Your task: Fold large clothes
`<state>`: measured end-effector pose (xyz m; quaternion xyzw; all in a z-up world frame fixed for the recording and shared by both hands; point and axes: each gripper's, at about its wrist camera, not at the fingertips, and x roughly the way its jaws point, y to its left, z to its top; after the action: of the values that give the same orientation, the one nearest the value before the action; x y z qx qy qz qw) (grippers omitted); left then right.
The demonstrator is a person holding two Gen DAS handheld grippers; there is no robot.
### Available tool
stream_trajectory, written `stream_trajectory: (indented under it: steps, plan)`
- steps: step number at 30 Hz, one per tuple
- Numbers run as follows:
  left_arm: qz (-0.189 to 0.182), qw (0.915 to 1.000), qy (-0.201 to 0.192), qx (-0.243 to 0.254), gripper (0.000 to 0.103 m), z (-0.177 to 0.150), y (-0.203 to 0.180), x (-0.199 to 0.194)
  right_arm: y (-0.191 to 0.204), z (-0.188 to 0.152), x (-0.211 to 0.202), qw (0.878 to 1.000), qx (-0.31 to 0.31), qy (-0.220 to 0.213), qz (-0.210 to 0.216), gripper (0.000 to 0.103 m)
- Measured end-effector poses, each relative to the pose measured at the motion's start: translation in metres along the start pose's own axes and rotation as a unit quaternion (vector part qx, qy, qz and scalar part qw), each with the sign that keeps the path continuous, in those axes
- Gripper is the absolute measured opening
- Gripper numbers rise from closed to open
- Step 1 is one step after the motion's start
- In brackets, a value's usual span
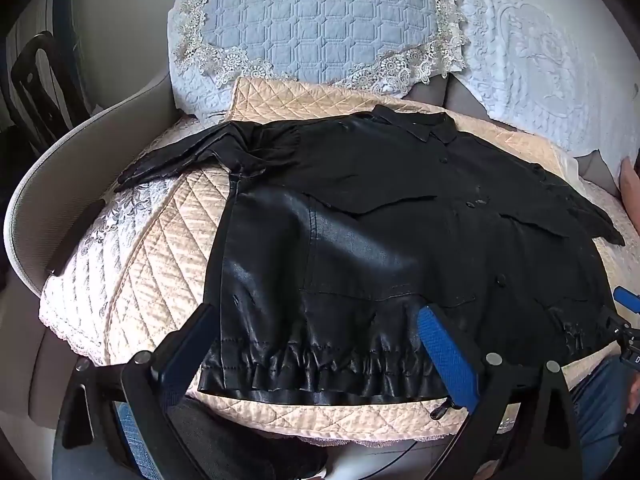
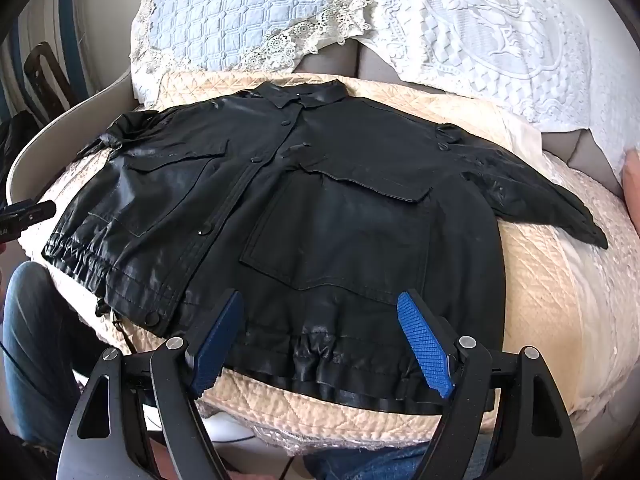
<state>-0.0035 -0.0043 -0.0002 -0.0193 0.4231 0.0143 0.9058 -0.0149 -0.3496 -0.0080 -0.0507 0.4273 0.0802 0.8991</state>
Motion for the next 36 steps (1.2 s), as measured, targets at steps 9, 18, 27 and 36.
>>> stream_trajectory:
  steps: [9, 18, 27, 36]
  plan:
    - [-0.001, 1.0000, 0.005, 0.002, 0.101, -0.0010, 0.0001, 0.0016, 0.0002, 0.0007, 0.0013, 1.000, 0.001, 0.001, 0.001, 0.080]
    - [-0.004, 0.9999, 0.009, 0.003, 0.101, -0.0052, -0.0020, 0.0032, -0.0007, -0.0027, 0.0009, 1.000, 0.015, -0.002, -0.002, 0.080]
    - [-0.001, 0.9999, 0.010, 0.008, 0.101, -0.0058, -0.0036, 0.0028, -0.0027, -0.0016, 0.0004, 1.000, 0.024, -0.005, 0.002, 0.080]
    - [0.000, 0.9999, 0.011, 0.010, 0.101, -0.0065, -0.0060, 0.0029, -0.0058, -0.0003, 0.0002, 0.999, 0.033, -0.008, 0.007, 0.080]
